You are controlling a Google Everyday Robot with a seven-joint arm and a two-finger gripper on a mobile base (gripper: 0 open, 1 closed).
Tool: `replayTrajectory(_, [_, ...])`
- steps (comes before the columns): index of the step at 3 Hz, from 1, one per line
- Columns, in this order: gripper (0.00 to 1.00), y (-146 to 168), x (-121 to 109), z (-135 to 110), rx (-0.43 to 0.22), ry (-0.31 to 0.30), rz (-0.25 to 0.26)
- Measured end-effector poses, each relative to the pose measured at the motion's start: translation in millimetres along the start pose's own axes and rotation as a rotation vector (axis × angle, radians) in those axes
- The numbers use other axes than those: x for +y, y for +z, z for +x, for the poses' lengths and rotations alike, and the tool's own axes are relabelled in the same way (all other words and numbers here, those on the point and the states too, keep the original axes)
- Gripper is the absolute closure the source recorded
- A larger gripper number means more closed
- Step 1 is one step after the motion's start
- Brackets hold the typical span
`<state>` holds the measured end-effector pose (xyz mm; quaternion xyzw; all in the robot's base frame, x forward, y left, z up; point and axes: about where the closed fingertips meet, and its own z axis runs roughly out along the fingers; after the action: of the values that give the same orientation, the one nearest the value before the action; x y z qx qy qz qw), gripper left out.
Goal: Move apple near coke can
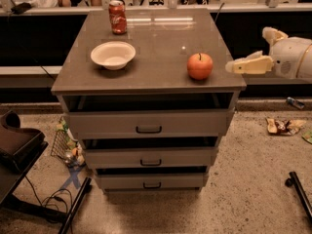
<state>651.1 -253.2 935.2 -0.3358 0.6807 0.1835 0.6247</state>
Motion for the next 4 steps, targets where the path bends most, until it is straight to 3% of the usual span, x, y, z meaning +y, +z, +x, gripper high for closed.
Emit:
replayTrajectory(1, [0.00, 3, 3, -3, -0.008, 0.003, -0.006])
replayTrajectory(3, [0.00, 63, 29, 52, 0.075, -0.018, -0.041])
replayTrajectory(4, [0.00, 84, 39, 69, 0.079, 0.010, -0.065])
